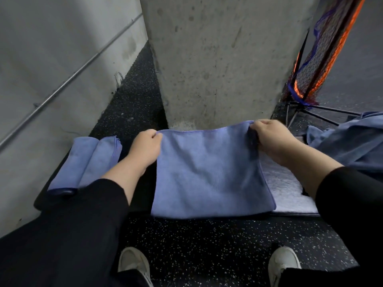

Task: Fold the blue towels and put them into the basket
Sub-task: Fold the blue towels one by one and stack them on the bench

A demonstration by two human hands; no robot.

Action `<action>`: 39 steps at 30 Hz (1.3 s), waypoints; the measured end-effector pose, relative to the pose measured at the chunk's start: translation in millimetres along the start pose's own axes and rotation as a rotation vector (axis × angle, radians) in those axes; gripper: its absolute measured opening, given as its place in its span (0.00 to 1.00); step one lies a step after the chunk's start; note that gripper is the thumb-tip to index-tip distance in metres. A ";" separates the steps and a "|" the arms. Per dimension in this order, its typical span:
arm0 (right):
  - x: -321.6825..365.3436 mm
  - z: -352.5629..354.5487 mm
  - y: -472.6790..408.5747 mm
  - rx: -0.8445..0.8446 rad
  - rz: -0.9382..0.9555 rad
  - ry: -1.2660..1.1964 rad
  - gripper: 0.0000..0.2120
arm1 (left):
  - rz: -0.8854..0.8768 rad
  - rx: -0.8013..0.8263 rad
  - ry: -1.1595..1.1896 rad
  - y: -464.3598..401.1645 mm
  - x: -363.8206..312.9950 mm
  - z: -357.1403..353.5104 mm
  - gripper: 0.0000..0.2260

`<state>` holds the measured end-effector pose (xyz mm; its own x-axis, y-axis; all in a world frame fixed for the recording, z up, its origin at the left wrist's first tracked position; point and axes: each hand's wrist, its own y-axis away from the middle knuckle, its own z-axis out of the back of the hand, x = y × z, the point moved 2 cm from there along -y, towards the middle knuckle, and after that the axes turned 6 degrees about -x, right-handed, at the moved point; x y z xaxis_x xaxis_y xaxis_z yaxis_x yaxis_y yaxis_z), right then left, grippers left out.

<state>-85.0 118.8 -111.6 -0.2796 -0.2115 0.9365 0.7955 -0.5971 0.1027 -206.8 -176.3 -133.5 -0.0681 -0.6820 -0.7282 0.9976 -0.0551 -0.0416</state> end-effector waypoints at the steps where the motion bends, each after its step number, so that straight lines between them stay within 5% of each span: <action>1: -6.5 -5.9 -3.5 0.016 -0.001 0.065 0.14 | -0.005 0.018 -0.050 -1.4 2.7 -7.0 0.14; 6: -32.3 -24.1 -4.8 0.127 0.050 0.462 0.12 | -0.129 0.111 -0.338 -8.7 15.9 -29.1 0.14; 18: -23.9 0.8 41.7 0.387 0.052 0.849 0.18 | -0.189 0.329 -0.439 30.2 16.9 -4.3 0.14; 25: -40.9 21.7 63.7 0.401 -0.116 0.387 0.13 | -0.205 0.418 -0.381 59.5 23.4 18.0 0.17; 32: -10.9 27.6 36.3 0.239 -0.239 -0.247 0.05 | 0.114 0.217 0.445 37.2 8.0 36.1 0.15; 35: -8.5 22.6 13.7 0.083 -0.086 -0.078 0.12 | -0.010 0.117 0.269 18.5 3.4 27.4 0.13; 39: -30.9 9.5 -14.1 0.034 0.192 0.467 0.11 | -0.183 0.097 -0.153 1.5 8.3 1.3 0.12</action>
<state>-82.5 141.2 -138.8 -0.3309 -0.6435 0.6902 0.8710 -0.4897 -0.0390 -205.8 -182.9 -138.7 -0.2555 -0.7563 -0.6024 0.9633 -0.2523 -0.0918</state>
